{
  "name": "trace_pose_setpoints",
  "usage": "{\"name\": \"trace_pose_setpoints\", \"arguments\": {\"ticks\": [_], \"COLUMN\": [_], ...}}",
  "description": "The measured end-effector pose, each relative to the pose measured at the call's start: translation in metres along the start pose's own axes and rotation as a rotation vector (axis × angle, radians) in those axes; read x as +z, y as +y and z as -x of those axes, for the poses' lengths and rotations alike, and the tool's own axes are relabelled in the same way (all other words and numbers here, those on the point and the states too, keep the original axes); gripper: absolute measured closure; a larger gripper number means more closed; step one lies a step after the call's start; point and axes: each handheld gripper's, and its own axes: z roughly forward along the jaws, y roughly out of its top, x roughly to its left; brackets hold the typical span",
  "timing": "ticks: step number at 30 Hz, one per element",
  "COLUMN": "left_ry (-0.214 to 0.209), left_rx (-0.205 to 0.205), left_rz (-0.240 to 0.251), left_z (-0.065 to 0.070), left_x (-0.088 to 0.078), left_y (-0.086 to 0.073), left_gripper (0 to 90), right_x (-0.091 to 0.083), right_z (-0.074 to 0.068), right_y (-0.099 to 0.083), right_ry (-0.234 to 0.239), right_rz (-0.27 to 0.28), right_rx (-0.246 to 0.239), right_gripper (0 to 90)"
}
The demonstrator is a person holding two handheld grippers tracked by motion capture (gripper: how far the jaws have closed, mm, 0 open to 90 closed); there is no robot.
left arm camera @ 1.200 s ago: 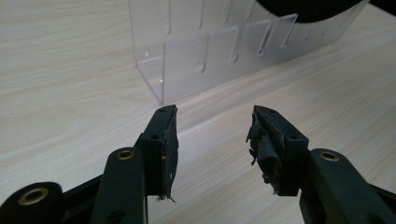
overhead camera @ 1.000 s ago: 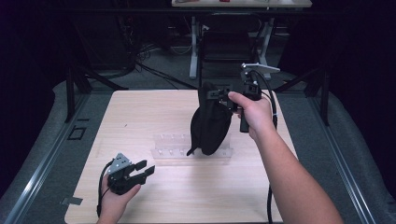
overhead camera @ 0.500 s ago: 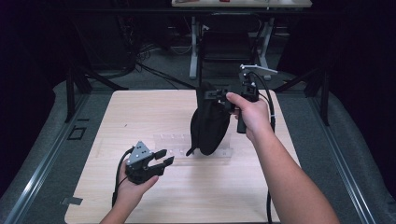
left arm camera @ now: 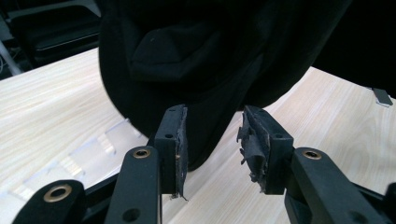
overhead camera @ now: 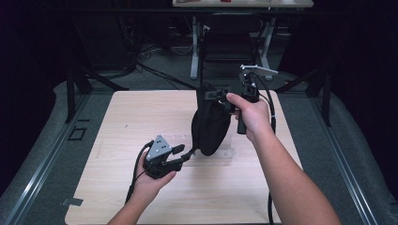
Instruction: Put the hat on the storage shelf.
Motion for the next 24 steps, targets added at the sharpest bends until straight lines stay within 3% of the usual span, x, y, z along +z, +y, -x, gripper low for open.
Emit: {"name": "trace_pose_setpoints", "arguments": {"ticks": [6, 10, 14, 18, 24], "left_ry": [-0.005, 0.012, 0.031, 0.053, 0.064], "left_rx": [0.007, 0.046, 0.093, 0.138, 0.155], "left_rz": [-0.007, -0.029, -0.036, -0.047, -0.047], "left_z": [0.002, 0.008, 0.010, 0.013, 0.014], "left_x": [0.008, 0.012, 0.013, 0.012, 0.011], "left_y": [0.005, 0.006, 0.005, 0.005, 0.004], "left_gripper": [65.1, 75.9, 79.5, 81.5, 82.3], "right_x": [0.000, 0.000, -0.001, -0.001, -0.006], "right_z": [-0.001, -0.002, -0.001, -0.001, -0.006], "right_y": [-0.001, -0.002, -0.002, -0.002, -0.004], "right_ry": [0.001, -0.001, 0.001, 0.032, 0.023], "right_rz": [-0.002, -0.001, -0.001, 0.003, 0.035], "right_rx": [-0.002, -0.005, -0.006, 0.010, -0.031], "right_gripper": [86.8, 86.6, 86.0, 78.8, 70.7]}}
